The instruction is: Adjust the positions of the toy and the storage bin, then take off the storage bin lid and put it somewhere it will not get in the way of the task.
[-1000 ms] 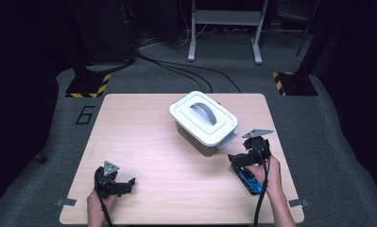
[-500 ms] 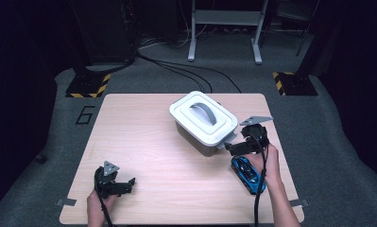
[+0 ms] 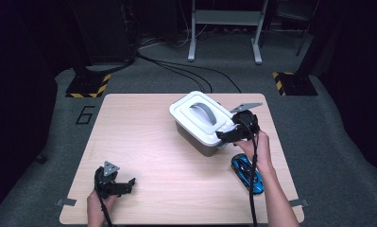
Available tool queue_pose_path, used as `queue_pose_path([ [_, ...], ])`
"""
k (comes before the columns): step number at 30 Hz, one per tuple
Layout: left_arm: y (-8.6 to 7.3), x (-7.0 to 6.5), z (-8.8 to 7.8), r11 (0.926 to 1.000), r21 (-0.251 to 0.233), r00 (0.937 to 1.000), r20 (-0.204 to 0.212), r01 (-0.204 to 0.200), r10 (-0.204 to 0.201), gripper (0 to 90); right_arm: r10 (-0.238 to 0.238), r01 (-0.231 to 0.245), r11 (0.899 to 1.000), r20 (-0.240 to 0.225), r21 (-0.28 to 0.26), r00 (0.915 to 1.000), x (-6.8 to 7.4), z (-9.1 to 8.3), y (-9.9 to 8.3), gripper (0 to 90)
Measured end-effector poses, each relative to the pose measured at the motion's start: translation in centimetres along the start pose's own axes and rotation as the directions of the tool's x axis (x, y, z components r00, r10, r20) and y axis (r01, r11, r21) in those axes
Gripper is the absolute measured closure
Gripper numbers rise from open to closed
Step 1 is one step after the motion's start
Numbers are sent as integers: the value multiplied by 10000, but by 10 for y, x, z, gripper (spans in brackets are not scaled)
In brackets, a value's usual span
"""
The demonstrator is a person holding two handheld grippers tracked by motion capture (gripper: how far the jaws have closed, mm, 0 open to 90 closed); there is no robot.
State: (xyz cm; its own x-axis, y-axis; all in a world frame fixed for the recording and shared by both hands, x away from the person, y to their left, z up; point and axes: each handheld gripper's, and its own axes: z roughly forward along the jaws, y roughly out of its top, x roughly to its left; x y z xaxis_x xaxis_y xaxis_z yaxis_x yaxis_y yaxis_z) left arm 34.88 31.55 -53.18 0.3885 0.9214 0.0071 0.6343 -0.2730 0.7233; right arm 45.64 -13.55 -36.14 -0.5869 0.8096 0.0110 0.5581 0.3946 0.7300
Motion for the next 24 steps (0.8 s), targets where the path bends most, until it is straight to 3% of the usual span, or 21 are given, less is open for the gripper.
queue_pose_path([
  [9, 0, 0, 0, 10000, -2, 10000, 21, 78, -78, 23, -360, 361, 9992, -88, 180, 9993, 2, 23, 26, 0],
  [24, 0, 0, 0, 10000, -7, 10000, 41, 91, -90, 23, -353, 368, 9983, -349, 447, 9988, -2, 58, 47, 0],
])
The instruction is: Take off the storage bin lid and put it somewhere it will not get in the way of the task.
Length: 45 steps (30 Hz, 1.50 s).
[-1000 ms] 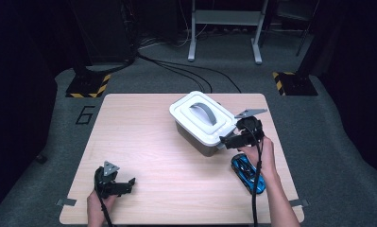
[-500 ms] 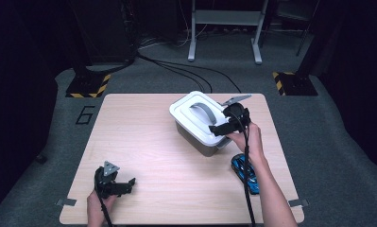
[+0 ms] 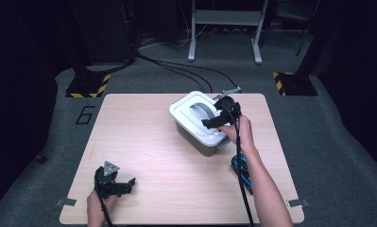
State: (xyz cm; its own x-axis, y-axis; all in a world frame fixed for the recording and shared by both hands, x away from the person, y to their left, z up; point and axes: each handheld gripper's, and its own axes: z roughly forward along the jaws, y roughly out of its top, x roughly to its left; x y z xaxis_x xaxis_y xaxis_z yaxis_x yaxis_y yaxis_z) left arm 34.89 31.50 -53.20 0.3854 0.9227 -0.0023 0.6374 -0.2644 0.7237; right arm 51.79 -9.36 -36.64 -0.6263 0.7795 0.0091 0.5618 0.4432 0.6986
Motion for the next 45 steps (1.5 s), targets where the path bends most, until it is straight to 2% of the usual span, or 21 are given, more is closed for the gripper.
queue_pose_path([
  [5, 0, -1, 0, 9999, -49, 9999, 11, 104, -103, 23, 183, -183, 9998, -69, 5, 9998, -4, 11, 8, 17],
  [6, 0, 1, 0, 10000, 16, 10000, 5, -97, 97, 23, -23, 24, 9998, 14, -208, 10000, -4, 14, 10, 153],
  [8, 0, 1, 0, 9999, 16, 10000, 4, -100, 100, 23, -15, 16, 9997, 11, -247, 10000, -4, 14, 10, 170],
  [9, 1, 1, -1, 9998, 131, 9999, 27, -139, 139, 23, 86, -87, 9993, -32, -371, 10000, -3, 16, 12, 306],
  [10, 1, 1, -1, 9998, 131, 9999, 27, -139, 139, 23, 86, -87, 9993, -32, -371, 10000, -3, 16, 12, 306],
  [12, 1, 1, -1, 9998, 118, 9999, 28, -136, 136, 23, 118, -119, 9991, -30, -409, 9999, -3, 18, 15, 379],
  [14, 1, 1, -1, 9998, 115, 9999, 31, -138, 138, 23, 97, -99, 9989, -25, -461, 9999, -3, 18, 16, 405],
  [16, 1, 1, -1, 9998, 110, 9999, 29, -136, 136, 23, 111, -109, 9993, 65, -345, 9999, -4, 18, 19, 481],
  [19, 0, 1, 0, 9999, 8, 9999, -7, -108, 108, 23, 143, -142, 9998, 126, -117, 9998, -3, 18, 21, 539],
  [23, 0, 1, 0, 10000, 21, 10000, -3, -96, 96, 23, 220, -218, 9997, 314, -66, 9993, -2, 19, 21, 659],
  [34, 0, 1, 0, 9999, -2, 9999, -9, -111, 111, 23, 126, -106, 9993, 566, -352, 9983, 2, 18, 19, 673],
  [39, 0, 0, 0, 10000, 23, 10000, 16, -32, 32, 23, 60, -10, 9978, 753, -663, 9971, 3, 9, 18, 674],
  [45, 0, 0, 0, 10000, -2, 10000, 2, -10, 10, 23, 95, 6, 9939, 901, -1106, 9959, 2, -11, 21, 673],
])
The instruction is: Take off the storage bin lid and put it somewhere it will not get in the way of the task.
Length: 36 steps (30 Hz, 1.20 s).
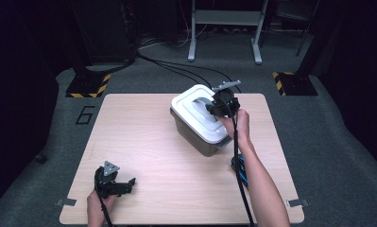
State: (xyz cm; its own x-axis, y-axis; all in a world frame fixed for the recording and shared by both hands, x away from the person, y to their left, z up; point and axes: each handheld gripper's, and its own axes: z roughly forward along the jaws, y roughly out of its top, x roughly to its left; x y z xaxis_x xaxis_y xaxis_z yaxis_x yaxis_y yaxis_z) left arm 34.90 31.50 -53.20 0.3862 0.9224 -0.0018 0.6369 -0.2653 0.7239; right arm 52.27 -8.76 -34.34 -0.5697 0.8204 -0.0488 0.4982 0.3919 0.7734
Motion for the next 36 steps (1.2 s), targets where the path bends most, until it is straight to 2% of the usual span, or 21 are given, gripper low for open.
queue_pose_path([
  [3, 0, 0, 0, 10000, -1, 10000, 0, 2, -2, 23, 28, -26, 9997, 87, -242, 10000, -3, -10, 3, 674],
  [5, 0, 0, 0, 10000, 0, 10000, -1, -3, 3, 23, 172, -168, 9996, 139, -243, 9998, -3, -15, 4, 673],
  [8, 0, 0, 0, 10000, 0, 10000, -1, -5, 5, 23, 123, -115, 9995, 292, -290, 9995, -5, -24, 5, 674],
  [15, 0, 0, 0, 10000, 70, 10000, 50, 35, -35, 23, 259, -234, 9985, 507, -486, 9984, -12, -35, 6, 673],
  [18, 0, 0, 0, 10000, 67, 10000, 51, 47, -47, 23, 338, -301, 9980, 664, -559, 9972, -19, -41, 5, 673],
  [19, 0, 0, 0, 10000, 68, 10000, 49, 40, -41, 23, 583, -539, 9966, 717, -619, 9957, -22, -45, 4, 673],
  [25, 0, 0, 0, 10000, 69, 10000, 51, 36, -37, 23, 588, -529, 9966, 963, -632, 9936, -31, -50, 2, 673],
  [28, 0, 0, 0, 10000, 71, 10000, 49, 31, -32, 23, 861, -786, 9944, 1096, -713, 9902, -37, -54, 1, 674],
  [29, 0, 1, -1, 9999, 131, 10000, 28, -96, 96, 23, 890, -804, 9940, 1230, -736, 9884, -41, -56, -1, 673],
  [32, 0, 0, -1, 10000, 85, 10000, 20, -29, 29, 23, 898, -804, 9941, 1354, -732, 9867, -48, -59, -3, 673],
  [33, 0, 0, 0, 10000, 52, 10000, 16, 11, -11, 23, 1110, -999, 9916, 1447, -820, 9832, -52, -61, -5, 673],
  [34, 0, 0, 0, 10000, 56, 10000, 17, 12, -12, 23, 1110, -999, 9916, 1447, -820, 9832, -52, -61, -5, 673],
  [36, 0, 0, 0, 10000, 31, 10000, -4, -18, 18, 23, 1301, -1172, 9894, 1644, -862, 9778, -61, -63, -9, 673],
])
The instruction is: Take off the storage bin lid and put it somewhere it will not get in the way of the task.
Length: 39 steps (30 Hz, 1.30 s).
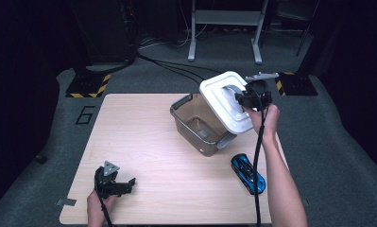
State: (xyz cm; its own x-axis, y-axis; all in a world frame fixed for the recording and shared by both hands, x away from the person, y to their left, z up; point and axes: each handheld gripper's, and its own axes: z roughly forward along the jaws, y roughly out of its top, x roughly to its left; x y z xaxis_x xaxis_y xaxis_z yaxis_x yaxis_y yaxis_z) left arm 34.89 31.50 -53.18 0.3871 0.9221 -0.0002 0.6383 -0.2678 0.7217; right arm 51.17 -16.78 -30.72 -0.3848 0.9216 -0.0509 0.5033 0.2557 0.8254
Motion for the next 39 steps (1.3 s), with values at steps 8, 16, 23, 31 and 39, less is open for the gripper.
queue_pose_path([
  [8, 0, 0, 0, 10000, 8, 10000, 3, 4, -4, 23, 392, -396, 9992, 471, 64, 9981, -20, -1, -8, 673],
  [16, 0, 0, 0, 10000, 7, 10000, 5, 4, -4, 23, 808, -829, 9964, 957, 179, 9921, -36, 2, -17, 673],
  [23, 0, 1, 0, 10000, 19, 10000, -5, -76, 76, 23, 1047, -1080, 9940, 1326, 181, 9856, -47, 3, -24, 673],
  [31, 0, 0, 0, 10000, 15, 10000, -9, -63, 63, 23, 1563, -1640, 9861, 1835, 277, 9705, -63, 11, -39, 673],
  [39, 0, 1, 0, 10000, 24, 10000, -7, -81, 81, 23, 1814, -1944, 9801, 2151, 410, 9596, -73, 22, -53, 673],
])
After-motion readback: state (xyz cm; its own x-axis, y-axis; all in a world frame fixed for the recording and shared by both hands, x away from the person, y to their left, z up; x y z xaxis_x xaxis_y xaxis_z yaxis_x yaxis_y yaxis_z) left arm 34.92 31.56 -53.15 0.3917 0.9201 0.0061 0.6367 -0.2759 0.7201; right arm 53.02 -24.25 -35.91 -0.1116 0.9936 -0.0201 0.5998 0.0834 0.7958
